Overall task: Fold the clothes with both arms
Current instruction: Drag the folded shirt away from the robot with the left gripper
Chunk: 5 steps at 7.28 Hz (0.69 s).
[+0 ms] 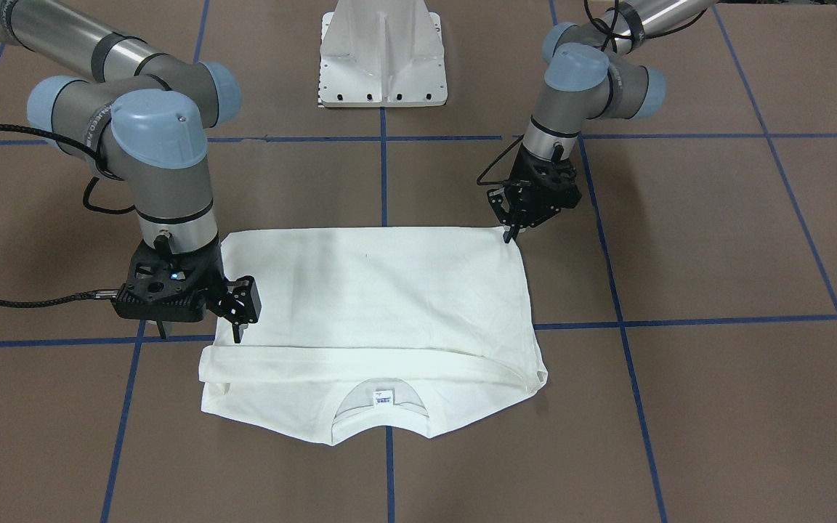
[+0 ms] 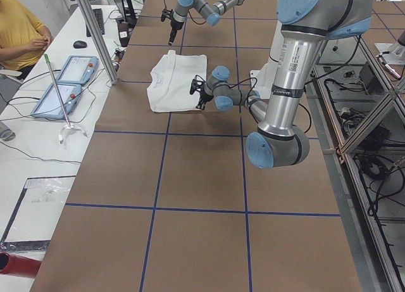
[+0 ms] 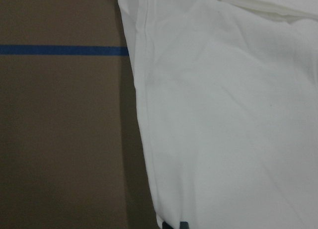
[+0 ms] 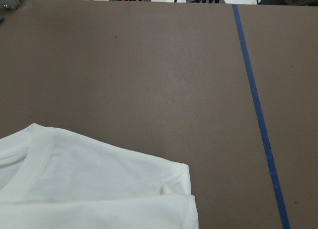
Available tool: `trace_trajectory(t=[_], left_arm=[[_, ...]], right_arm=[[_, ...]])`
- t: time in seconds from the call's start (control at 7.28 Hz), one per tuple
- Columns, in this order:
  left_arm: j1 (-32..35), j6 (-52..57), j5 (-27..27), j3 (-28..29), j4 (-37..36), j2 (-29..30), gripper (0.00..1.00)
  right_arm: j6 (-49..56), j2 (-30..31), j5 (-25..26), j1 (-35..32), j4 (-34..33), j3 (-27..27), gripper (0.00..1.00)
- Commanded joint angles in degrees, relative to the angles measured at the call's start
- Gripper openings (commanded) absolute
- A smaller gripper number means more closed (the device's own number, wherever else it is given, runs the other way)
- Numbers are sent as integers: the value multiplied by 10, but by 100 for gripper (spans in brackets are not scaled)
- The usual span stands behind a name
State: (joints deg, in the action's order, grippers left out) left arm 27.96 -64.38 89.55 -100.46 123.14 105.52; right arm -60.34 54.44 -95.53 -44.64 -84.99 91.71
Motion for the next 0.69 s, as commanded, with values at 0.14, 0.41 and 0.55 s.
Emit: trace_trajectory(t=[0.14,0.41,0.55], left_arm=[[152,218,4,81,13,2,0],[223,296,4,250,90,95,0],[228,296,4,334,105,160,0]], right_arm=[[-3,-1,0,3,0,0,100],[-7,-5,0,8,1,1,100],[-7,-3,2,10,1,8,100]])
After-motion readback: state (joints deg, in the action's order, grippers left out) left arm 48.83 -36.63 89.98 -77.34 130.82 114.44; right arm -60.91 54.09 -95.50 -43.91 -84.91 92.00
